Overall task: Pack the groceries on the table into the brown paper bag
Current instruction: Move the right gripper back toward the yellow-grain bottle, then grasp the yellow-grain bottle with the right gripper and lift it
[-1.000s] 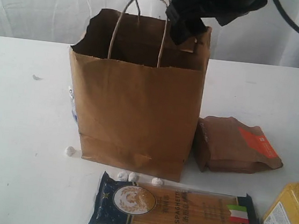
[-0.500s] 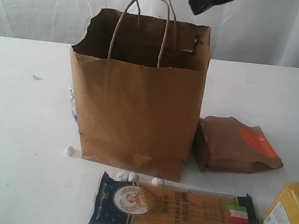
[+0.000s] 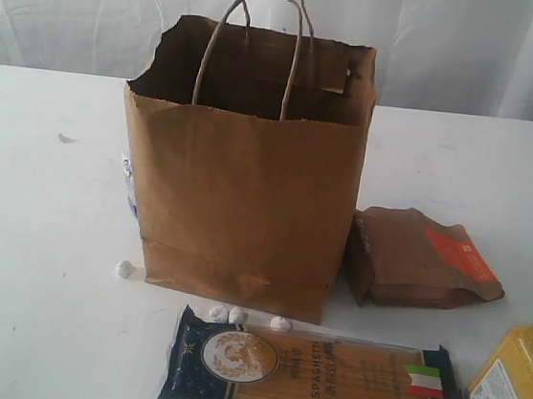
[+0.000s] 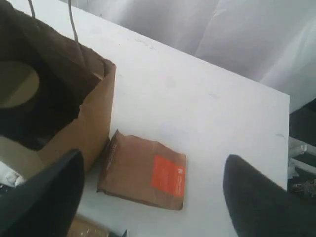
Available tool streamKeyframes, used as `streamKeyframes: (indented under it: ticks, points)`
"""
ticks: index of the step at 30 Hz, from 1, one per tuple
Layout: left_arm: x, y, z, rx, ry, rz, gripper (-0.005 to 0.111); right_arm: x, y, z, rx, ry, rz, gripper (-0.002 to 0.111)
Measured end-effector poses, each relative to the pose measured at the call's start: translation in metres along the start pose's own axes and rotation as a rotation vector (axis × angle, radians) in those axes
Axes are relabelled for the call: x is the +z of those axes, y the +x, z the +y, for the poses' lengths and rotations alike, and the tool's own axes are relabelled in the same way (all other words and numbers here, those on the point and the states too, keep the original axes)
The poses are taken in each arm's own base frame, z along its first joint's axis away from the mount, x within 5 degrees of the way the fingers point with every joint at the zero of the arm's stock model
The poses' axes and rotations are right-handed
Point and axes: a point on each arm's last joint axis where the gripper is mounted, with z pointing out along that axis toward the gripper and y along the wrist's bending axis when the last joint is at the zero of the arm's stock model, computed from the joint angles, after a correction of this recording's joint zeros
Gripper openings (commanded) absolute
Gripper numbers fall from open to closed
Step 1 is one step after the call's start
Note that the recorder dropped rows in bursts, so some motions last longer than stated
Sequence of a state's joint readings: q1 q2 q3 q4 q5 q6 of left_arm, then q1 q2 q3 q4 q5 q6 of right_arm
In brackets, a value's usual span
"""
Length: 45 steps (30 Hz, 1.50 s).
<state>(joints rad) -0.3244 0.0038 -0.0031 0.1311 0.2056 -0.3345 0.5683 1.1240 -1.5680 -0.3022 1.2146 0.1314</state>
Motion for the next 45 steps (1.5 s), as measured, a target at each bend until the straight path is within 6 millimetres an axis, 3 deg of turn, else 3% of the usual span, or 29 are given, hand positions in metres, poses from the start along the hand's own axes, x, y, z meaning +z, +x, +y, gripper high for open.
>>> streamKeyframes:
  ticks: [3,10,19,26,35,45]
  points:
    - [0.000,0.000,0.000,0.000,0.000,0.000,0.000,-0.001,0.021,-0.001,0.010,0.002,0.038,0.071]
    - [0.000,0.000,0.000,0.000,0.000,0.000,0.000,0.022,0.076,0.003,0.012,0.027,0.198,0.071]
    - [0.000,0.000,0.000,0.000,0.000,0.000,0.000,0.056,0.132,0.014,0.040,0.035,0.407,0.072]
    - [0.000,0.000,0.000,0.000,0.000,0.000,0.000,0.066,0.152,0.022,0.126,0.000,0.498,0.072]
    - [0.000,0.000,0.000,0.000,0.000,0.000,0.000,0.074,0.165,0.004,0.239,0.080,0.548,0.072]
    - [0.000,0.000,0.000,0.000,0.000,0.000,0.000,0.096,0.182,0.009,0.224,0.037,0.590,0.072]
